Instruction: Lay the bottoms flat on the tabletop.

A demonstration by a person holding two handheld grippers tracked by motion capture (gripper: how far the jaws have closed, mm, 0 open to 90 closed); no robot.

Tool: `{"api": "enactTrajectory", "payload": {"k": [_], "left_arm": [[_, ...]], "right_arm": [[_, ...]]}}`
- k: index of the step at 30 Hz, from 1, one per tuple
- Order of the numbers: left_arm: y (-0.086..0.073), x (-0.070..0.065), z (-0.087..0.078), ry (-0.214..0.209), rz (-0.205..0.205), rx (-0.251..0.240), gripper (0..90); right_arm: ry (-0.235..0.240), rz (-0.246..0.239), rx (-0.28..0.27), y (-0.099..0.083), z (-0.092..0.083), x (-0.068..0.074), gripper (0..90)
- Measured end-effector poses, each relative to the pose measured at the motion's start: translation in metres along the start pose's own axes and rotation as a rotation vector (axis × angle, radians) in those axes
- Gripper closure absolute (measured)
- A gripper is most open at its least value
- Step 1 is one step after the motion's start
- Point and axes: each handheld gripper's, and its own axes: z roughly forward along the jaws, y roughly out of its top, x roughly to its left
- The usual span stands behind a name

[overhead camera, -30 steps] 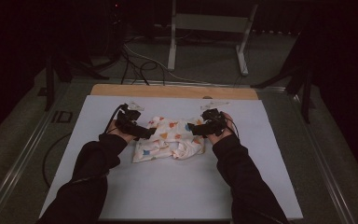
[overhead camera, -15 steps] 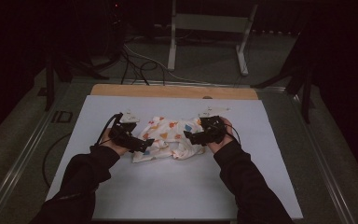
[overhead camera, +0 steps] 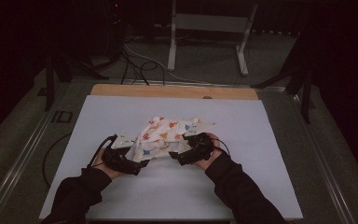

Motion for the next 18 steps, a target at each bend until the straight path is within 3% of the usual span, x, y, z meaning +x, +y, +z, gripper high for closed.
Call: {"api": "enactTrajectory", "payload": {"k": [5,9,15,16,18], "left_arm": [[-0.021,0.003,0.005,0.037,-0.038,0.043,18.8],[-0.030,0.007,0.012,0.071,-0.062,0.070,24.9],[-0.040,0.015,0.024,0.082,-0.089,0.111,35.3],[-0.042,0.016,0.025,0.080,-0.090,0.115,39.4],[-0.044,0.018,0.029,0.089,-0.096,0.129,41.0]], "right_arm": [[0.023,-0.045,0.017,-0.006,0.015,0.011,24.7],[0.014,-0.067,0.039,-0.011,0.029,0.017,34.7],[0.007,-0.093,0.063,-0.017,0.053,0.020,45.5],[-0.013,-0.101,0.069,-0.018,0.057,0.020,47.4],[-0.008,-0.113,0.083,-0.020,0.064,0.017,47.5]]}}
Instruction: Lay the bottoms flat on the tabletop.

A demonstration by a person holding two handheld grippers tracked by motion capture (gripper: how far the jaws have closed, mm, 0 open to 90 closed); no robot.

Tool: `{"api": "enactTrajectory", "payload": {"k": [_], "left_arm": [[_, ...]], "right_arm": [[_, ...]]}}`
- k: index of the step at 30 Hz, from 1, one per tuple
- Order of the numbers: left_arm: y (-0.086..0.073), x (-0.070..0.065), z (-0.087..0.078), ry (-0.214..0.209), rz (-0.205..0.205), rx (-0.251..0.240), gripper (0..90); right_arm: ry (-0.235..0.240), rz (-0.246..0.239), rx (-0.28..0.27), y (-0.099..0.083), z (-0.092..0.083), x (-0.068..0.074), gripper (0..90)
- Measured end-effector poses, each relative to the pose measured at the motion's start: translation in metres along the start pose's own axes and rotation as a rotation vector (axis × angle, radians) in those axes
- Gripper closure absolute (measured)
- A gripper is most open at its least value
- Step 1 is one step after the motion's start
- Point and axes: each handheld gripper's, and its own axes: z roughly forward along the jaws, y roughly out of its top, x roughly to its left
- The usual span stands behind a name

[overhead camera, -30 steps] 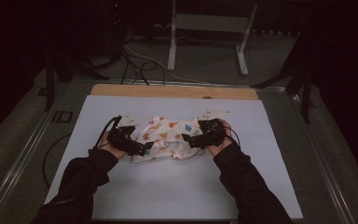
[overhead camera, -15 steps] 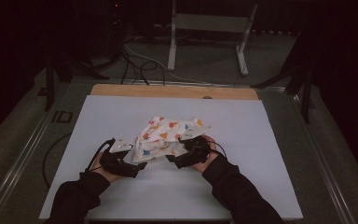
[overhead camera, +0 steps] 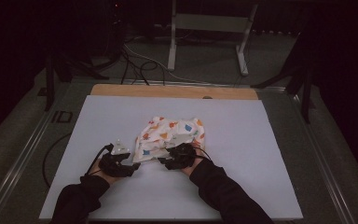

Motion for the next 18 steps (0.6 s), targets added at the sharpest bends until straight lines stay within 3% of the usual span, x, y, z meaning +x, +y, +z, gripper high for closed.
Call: {"api": "enactTrajectory", "payload": {"k": [3,6,8,13,14,17,18], "left_arm": [[0.000,0.001,0.004,-0.010,0.001,0.005,48.4],[0.001,0.002,0.007,-0.018,0.009,0.007,54.8],[0.002,0.001,0.007,-0.020,0.009,0.001,63.6],[0.006,-0.001,0.005,-0.025,0.020,-0.027,86.3],[0.007,-0.001,0.004,-0.025,0.019,-0.032,87.4],[0.011,-0.001,-0.004,-0.034,0.026,-0.054,87.9],[0.013,0.000,-0.008,-0.038,0.024,-0.064,88.0]], "right_arm": [[-0.034,-0.015,0.036,-0.003,0.008,-0.001,48.8],[-0.073,-0.034,0.062,-0.005,0.013,0.000,54.1],[-0.094,-0.038,0.072,-0.006,0.015,0.000,60.5],[-0.091,-0.059,0.071,-0.006,0.017,0.000,80.1],[-0.083,-0.063,0.076,-0.006,0.016,0.000,86.3],[-0.051,-0.032,0.075,-0.002,0.012,-0.001,87.8],[-0.044,-0.048,0.068,0.000,0.009,-0.001,88.0]]}}
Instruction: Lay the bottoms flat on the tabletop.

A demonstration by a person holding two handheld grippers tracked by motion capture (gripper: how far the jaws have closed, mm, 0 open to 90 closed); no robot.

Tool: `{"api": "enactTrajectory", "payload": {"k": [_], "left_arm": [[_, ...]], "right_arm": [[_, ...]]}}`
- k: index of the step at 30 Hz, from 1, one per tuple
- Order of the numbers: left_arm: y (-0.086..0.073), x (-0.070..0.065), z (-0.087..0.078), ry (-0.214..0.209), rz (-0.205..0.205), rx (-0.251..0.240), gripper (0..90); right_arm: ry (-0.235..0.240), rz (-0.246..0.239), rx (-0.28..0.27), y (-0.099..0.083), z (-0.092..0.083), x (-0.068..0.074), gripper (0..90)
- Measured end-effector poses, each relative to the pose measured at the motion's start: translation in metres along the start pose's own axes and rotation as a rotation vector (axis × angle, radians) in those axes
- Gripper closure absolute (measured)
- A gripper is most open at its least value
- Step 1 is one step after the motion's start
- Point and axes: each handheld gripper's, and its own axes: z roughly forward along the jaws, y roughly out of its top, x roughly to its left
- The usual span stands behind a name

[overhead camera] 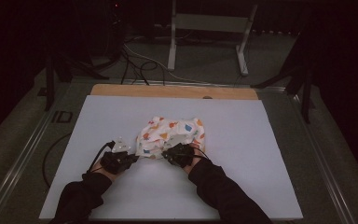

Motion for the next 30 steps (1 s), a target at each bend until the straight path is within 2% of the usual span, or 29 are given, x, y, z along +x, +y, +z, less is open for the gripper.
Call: {"api": "enactTrajectory", "payload": {"k": [4,11,14,16,19,21,23,24,25,27,30], "left_arm": [[0.007,0.001,-0.014,-0.011,0.001,-0.040,87.8],[0.014,0.008,-0.037,-0.059,0.012,-0.045,86.0],[0.015,0.008,-0.044,-0.079,0.026,-0.033,83.5],[0.014,0.007,-0.049,-0.095,0.050,-0.010,83.3],[0.013,0.007,-0.055,-0.140,0.036,0.010,83.4],[0.012,0.007,-0.059,-0.154,0.055,0.025,83.3],[0.011,0.008,-0.061,-0.160,0.064,0.037,79.0],[0.010,0.007,-0.062,-0.157,0.070,0.039,72.9],[0.009,0.007,-0.063,-0.139,0.077,0.043,62.4],[0.006,0.006,-0.062,-0.127,0.075,0.058,43.1],[0.002,0.004,-0.060,-0.152,0.078,0.064,29.8]], "right_arm": [[0.039,0.026,-0.043,0.007,-0.016,0.001,88.2],[0.095,0.002,-0.101,0.017,-0.047,0.011,88.1],[0.121,-0.003,-0.107,0.020,-0.056,0.019,88.2],[0.137,-0.021,-0.103,0.020,-0.059,0.025,88.2],[0.153,-0.017,-0.105,0.018,-0.063,0.030,88.1],[0.170,-0.028,-0.111,0.017,-0.067,0.033,86.8],[0.184,-0.015,-0.109,0.016,-0.069,0.035,68.4],[0.174,-0.008,-0.121,0.015,-0.071,0.036,57.4],[0.153,-0.008,-0.139,0.015,-0.073,0.037,48.5],[0.100,-0.003,-0.162,0.013,-0.078,0.035,38.9],[0.065,0.047,-0.203,0.009,-0.087,0.027,26.8]]}}
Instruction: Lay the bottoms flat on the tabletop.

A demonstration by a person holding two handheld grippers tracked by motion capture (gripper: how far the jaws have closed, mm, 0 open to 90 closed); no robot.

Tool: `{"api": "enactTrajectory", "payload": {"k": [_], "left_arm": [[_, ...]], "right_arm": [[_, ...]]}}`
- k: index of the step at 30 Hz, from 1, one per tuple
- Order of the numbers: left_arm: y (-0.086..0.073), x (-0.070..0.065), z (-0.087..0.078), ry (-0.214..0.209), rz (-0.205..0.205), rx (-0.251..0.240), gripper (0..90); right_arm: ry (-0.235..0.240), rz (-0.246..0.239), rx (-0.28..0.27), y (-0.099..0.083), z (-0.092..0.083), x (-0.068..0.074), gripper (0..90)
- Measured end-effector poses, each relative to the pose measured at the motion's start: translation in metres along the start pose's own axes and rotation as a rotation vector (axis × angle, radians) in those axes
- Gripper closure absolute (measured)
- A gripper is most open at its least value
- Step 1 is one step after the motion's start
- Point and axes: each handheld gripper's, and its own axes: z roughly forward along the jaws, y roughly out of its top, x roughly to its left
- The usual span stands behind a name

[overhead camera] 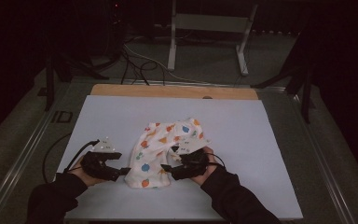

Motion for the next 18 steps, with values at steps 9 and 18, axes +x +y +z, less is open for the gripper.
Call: {"api": "enactTrajectory", "payload": {"k": [9,18], "left_arm": [[-0.009,-0.027,0.005,-0.078,0.122,-0.081,24.1],[0.002,-0.073,0.032,-0.149,0.231,-0.098,31.7]], "right_arm": [[-0.056,0.057,-0.075,-0.014,-0.030,-0.025,14.4],[-0.163,0.110,-0.084,-0.034,-0.053,-0.042,14.8]]}}
